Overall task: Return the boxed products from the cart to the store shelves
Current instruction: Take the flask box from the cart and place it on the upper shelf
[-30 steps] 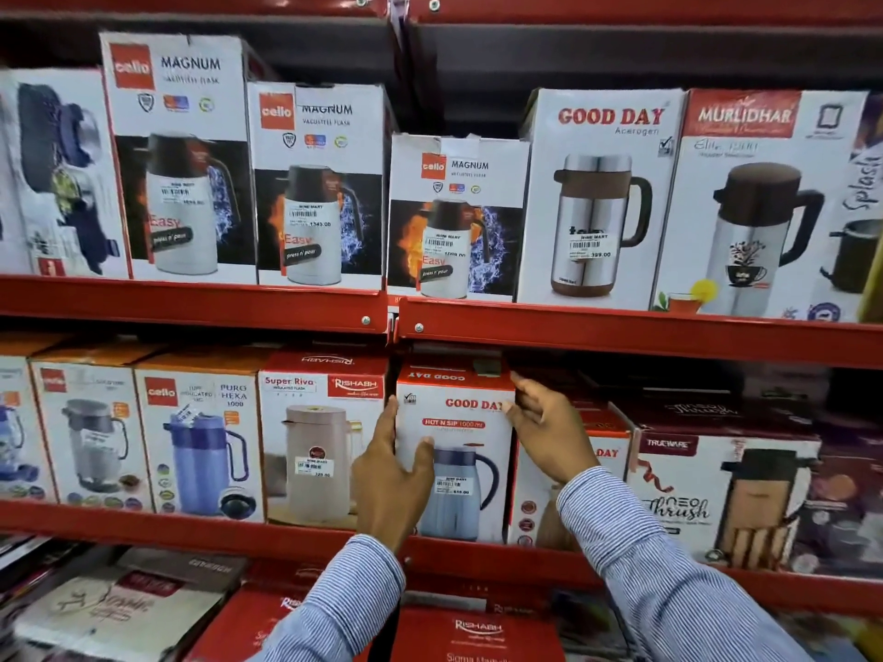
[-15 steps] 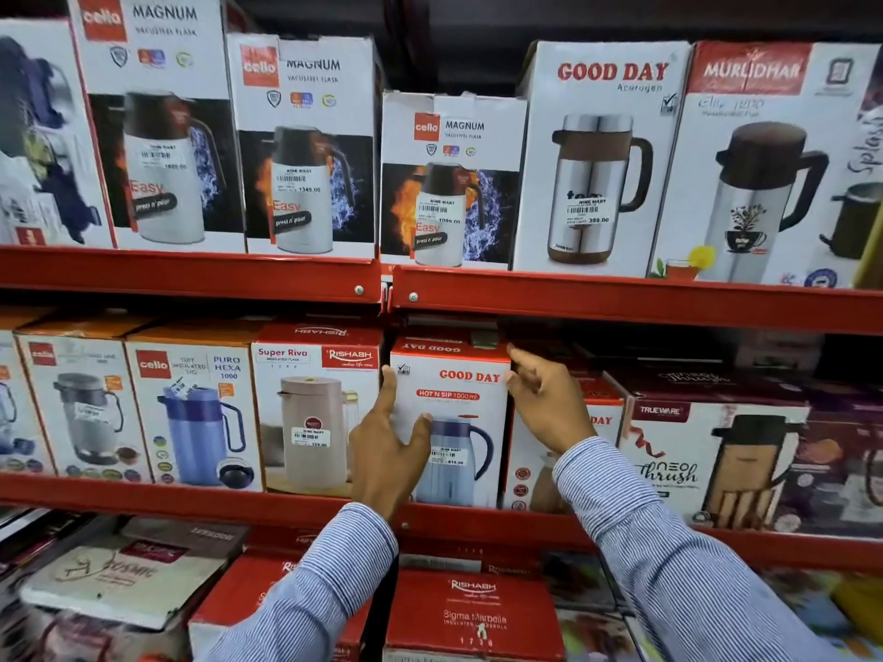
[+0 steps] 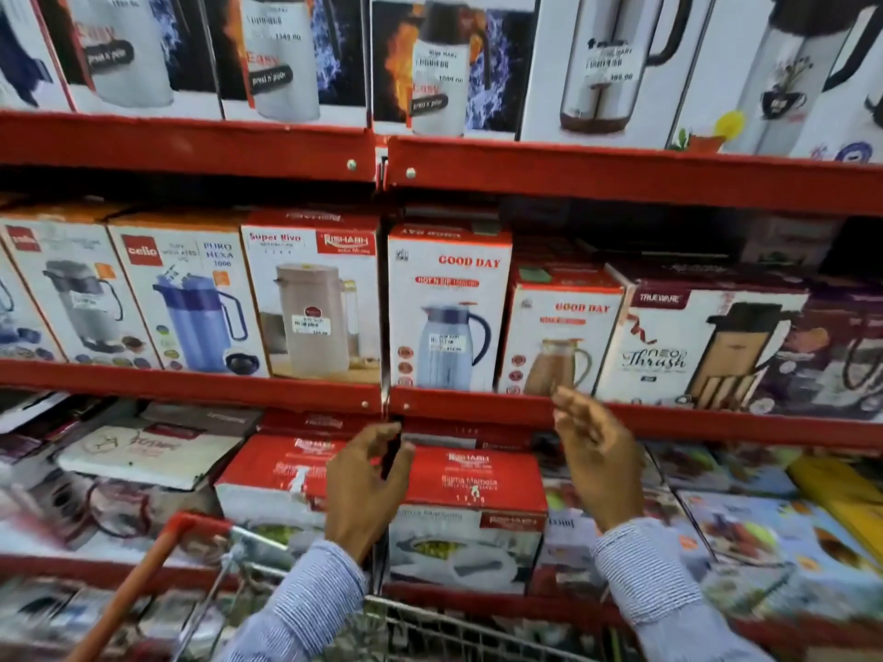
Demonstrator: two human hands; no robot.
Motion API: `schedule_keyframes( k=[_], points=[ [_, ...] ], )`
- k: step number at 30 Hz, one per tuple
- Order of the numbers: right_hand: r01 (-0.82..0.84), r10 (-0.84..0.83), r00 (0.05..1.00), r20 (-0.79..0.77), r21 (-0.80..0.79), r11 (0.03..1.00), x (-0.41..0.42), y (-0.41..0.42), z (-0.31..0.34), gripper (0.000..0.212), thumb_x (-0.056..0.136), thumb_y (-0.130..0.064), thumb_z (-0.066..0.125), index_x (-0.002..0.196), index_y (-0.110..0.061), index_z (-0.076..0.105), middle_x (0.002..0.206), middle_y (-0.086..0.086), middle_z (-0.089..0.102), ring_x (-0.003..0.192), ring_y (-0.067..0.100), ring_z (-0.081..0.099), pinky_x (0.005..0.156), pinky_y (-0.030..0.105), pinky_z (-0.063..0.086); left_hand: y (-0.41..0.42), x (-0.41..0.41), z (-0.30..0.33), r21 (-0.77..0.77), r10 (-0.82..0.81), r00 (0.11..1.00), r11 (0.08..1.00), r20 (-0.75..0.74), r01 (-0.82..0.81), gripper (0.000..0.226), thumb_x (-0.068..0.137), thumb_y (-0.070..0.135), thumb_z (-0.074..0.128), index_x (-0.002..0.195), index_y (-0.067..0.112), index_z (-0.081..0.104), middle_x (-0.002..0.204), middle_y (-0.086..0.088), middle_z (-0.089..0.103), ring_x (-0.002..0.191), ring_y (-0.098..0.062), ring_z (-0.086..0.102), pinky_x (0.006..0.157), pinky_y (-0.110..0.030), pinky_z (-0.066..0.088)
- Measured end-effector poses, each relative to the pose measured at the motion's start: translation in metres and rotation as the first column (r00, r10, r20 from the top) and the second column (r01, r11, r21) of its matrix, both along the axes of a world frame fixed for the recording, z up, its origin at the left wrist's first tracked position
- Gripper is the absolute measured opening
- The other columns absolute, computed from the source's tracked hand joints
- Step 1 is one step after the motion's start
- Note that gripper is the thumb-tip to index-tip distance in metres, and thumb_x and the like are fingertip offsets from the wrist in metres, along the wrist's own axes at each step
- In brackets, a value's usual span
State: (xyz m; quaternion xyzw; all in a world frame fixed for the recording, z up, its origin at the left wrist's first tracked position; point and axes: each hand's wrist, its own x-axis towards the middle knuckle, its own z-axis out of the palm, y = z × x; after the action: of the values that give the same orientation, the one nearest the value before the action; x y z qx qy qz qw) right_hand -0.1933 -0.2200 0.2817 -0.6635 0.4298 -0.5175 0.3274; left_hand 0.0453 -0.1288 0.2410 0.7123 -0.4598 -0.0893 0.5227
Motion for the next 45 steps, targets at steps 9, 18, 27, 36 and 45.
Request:
schedule_keyframes(
  k=[9,18,27,36,45],
  points=[
    [0.054,0.089,0.957,-0.277,0.467,0.883,-0.018,0.010,-0.116,0.035,0.095,-0.011,0.049,0.130,-0.007,0.053,0.134,0.014,0.059,0.115,0.029,0.059,0.099,0.039,0.045,0.025,-0.026,-0.057,0.298,0.025,1.000,0.954,-0.008,-0.022,0.040,0.088,0.027,0.068,0.121,0.006,0.062,0.082,-0.013,0.072,0.061,-0.018,0.057,0.054,-0.014,0.039],
    [-0.009,0.167,0.951,-0.259,0.516,0.857,-0.018,0.017,-0.117,0.039,0.094,-0.007,0.045,0.130,-0.015,0.056,0.133,0.005,0.061,0.127,0.022,0.054,0.101,0.030,0.041,0.022,-0.033,-0.065,0.428,-0.026,0.993,0.901,-0.116,0.073,0.067,0.091,0.032,0.065,0.145,0.002,0.040,0.114,-0.033,0.069,0.073,-0.030,0.067,0.070,-0.032,0.052],
    [-0.051,0.186,0.957,-0.223,0.501,0.864,-0.020,0.024,-0.120,0.038,0.093,-0.006,0.046,0.124,-0.021,0.062,0.125,0.000,0.066,0.120,0.019,0.059,0.097,0.026,0.041,0.026,-0.030,-0.073,0.382,-0.042,0.996,0.921,-0.085,0.071,0.064,0.091,0.030,0.065,0.145,0.002,0.043,0.106,-0.027,0.073,0.087,-0.036,0.071,0.079,-0.035,0.055],
    [-0.006,0.235,0.849,-0.474,0.436,0.900,-0.055,-0.009,-0.110,0.052,0.088,-0.010,0.056,0.138,-0.020,0.049,0.140,0.003,0.055,0.126,0.022,0.055,0.097,0.026,0.042,0.036,-0.055,-0.074,0.261,0.075,0.993,0.964,-0.097,-0.047,0.063,0.089,0.027,0.068,0.144,0.008,0.043,0.139,-0.017,0.056,0.125,-0.034,0.056,0.104,-0.051,0.051],
    [-0.133,0.419,0.120,-0.900,0.404,0.905,-0.092,-0.107,-0.117,0.108,0.062,-0.058,0.075,0.148,-0.016,0.024,0.156,0.008,0.031,0.140,0.028,0.035,0.112,0.037,0.036,-0.007,-0.187,-0.121,0.393,-0.266,0.948,0.863,-0.177,0.316,0.034,0.090,0.031,0.066,0.121,0.019,0.065,0.118,0.008,0.066,0.104,-0.013,0.067,0.094,-0.030,0.057]
  ],
)
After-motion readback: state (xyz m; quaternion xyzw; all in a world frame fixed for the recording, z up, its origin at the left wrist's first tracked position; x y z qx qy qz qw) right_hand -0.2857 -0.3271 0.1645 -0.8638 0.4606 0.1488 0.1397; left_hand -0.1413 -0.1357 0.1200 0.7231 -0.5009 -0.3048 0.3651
